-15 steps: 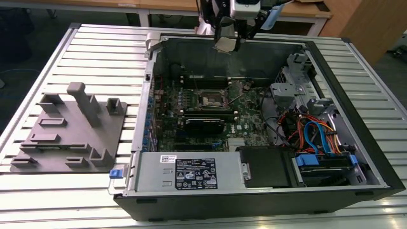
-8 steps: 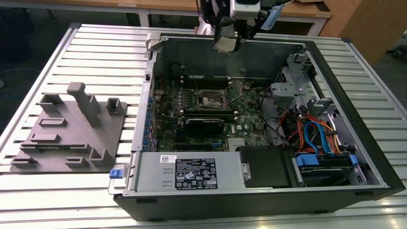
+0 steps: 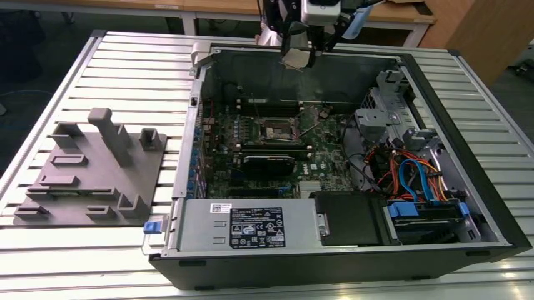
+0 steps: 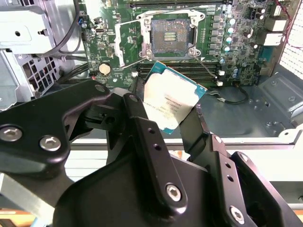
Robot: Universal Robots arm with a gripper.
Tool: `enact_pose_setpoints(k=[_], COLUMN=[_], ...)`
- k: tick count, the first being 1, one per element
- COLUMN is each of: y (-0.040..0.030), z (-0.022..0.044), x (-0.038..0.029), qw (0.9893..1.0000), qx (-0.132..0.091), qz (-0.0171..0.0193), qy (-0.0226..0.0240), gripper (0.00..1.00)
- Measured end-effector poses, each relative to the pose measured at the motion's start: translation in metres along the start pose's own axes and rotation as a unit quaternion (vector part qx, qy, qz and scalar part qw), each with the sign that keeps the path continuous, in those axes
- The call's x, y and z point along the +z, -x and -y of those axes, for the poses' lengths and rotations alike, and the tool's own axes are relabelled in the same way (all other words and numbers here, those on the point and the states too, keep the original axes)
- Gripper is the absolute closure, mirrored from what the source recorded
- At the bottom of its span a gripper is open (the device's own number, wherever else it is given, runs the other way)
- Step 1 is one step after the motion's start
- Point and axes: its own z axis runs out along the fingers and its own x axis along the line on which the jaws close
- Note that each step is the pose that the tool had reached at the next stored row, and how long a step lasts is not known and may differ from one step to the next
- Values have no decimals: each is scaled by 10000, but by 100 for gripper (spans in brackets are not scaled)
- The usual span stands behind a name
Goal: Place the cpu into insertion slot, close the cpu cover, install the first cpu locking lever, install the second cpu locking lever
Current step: 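Place the cpu into insertion slot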
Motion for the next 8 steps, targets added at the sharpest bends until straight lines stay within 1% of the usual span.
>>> enact_pose_setpoints(k=[4, 8], y=[0, 0], z=[0, 0], x=[0, 0], qw=[10000, 10000], qx=[72, 89], qz=[7, 8], qy=[2, 2], gripper=[46, 46])
